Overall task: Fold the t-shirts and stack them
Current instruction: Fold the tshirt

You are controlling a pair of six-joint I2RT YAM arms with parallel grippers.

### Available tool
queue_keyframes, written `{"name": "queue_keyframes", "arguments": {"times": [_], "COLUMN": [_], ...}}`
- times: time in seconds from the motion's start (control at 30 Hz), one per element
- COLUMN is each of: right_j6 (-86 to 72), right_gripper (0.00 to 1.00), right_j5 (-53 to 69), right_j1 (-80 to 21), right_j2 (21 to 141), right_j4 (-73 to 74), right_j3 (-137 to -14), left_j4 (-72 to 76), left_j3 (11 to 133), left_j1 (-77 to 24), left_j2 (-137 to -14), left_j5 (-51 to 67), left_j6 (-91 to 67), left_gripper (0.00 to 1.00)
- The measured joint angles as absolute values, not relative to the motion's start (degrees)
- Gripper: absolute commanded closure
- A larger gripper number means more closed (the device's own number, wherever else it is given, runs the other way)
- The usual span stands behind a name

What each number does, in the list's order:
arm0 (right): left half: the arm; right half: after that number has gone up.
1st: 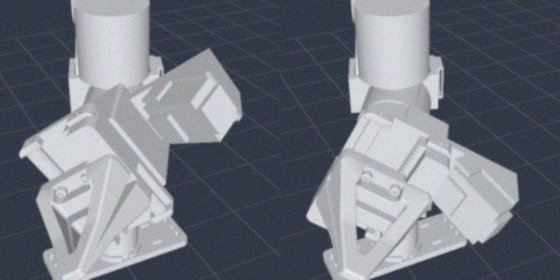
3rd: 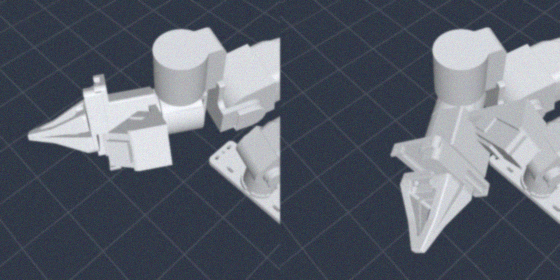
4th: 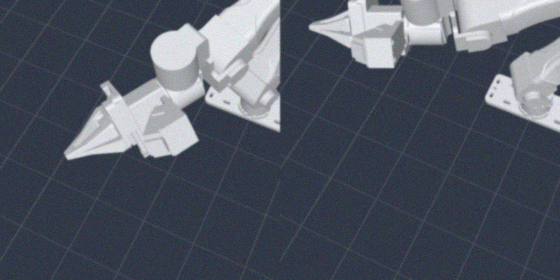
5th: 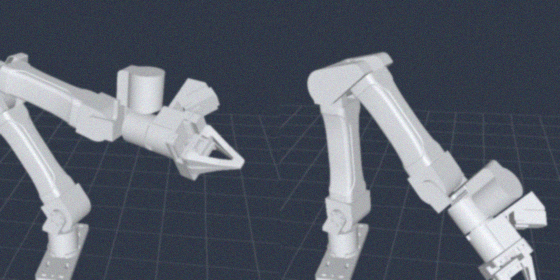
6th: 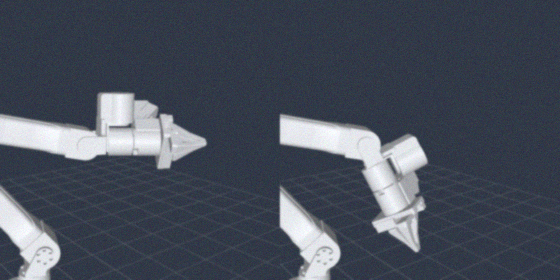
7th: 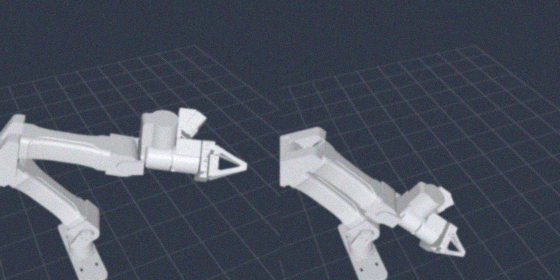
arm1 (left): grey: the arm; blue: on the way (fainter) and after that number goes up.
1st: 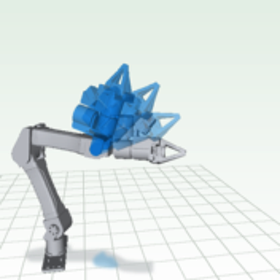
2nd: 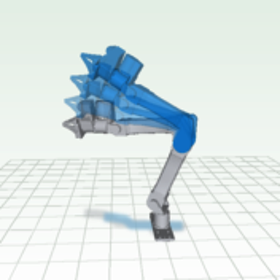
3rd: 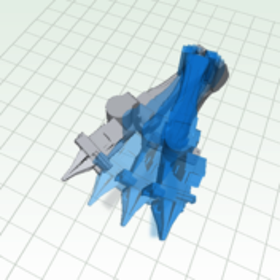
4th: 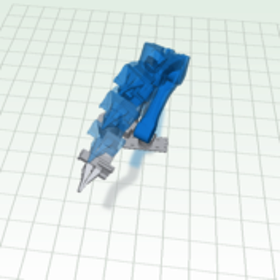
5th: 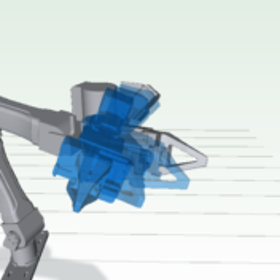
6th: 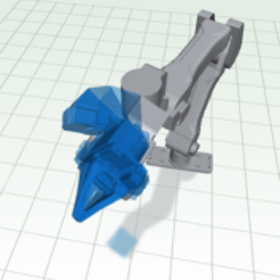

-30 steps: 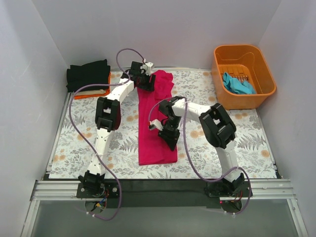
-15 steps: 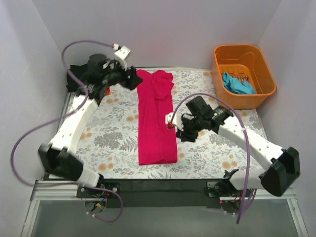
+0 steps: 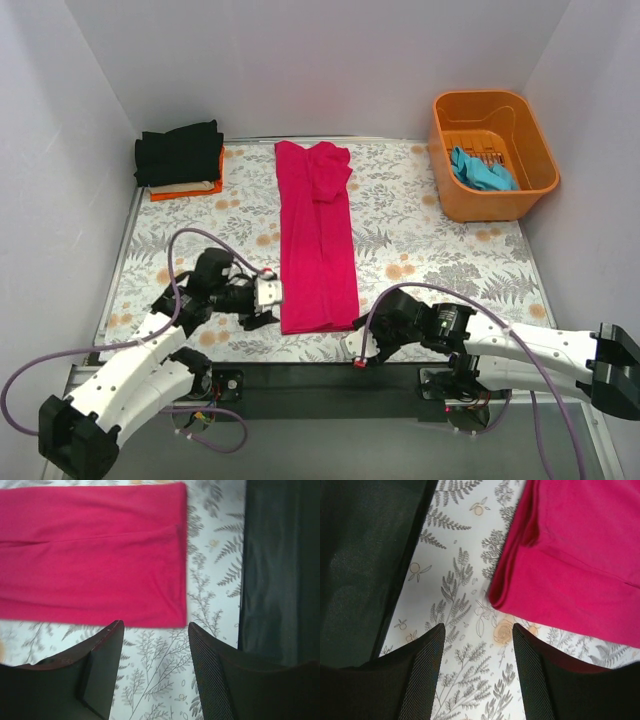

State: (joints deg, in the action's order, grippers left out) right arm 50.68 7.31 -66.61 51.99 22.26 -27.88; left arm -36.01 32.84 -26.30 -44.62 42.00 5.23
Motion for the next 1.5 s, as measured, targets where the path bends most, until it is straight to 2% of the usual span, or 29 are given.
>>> {"name": "queue_keyframes", "arguments": {"times": [0.2,0.33,0.5,0.7,0.83,0.97,1.0,1.07,1.1,1.13,1.23,1.5], "right_j6": [52.7,53.2,54.0,54.7,55.3,55.6,55.6,55.8,55.9,56.1,55.7,53.3], "right_gripper": [0.54,0.57,0.58,0.55,0.58,0.66,0.71,0.81,0.93,0.99,0.99,0.99], "right_j5": [6.3,5.9,5.7,5.7,5.7,5.8,5.7,5.8,5.7,5.7,5.5,7.8], "right_j1": [-67.6,-67.6,-67.6,-67.6,-67.6,-67.6,-67.6,-67.6,-67.6,-67.6,-67.6,-67.6], "right_j2": [58.6,61.5,63.5,65.2,67.0,68.7,68.9,69.4,69.7,70.0,70.3,67.5], "right_j4": [15.3,12.5,9.6,7.3,4.3,2.2,1.9,1.6,1.5,1.5,1.4,8.9], "right_j3": [-27.0,-27.0,-26.3,-25.0,-25.0,-25.0,-25.0,-25.0,-25.0,-25.0,-25.0,-28.6], "left_j4": [-31.1,-26.1,-20.0,-17.6,-17.0,-15.7,-15.2,-14.3,-13.8,-13.4,-12.4,-18.5], "left_j3": [26.7,26.4,24.4,22.0,21.8,20.8,20.7,20.6,20.6,20.6,20.7,20.8], "left_j1": [-39.9,-44.4,-46.7,-47.2,-47.5,-47.5,-47.6,-47.6,-47.6,-47.7,-47.7,-48.1], "left_j2": [-47.0,-51.5,-56.5,-57.4,-59.1,-60.3,-60.5,-61.3,-61.8,-62.2,-62.9,-56.6], "left_j5": [35.5,31.7,28.4,27.1,26.6,26.2,26.3,26.3,26.3,26.3,26.3,27.3], "left_j6": [9.2,8.9,8.6,9.7,10.4,11.4,11.6,12.0,12.2,12.2,12.8,13.3], "left_gripper": [0.53,0.57,0.59,0.53,0.53,0.64,0.70,0.78,0.88,0.92,1.00,1.00]}}
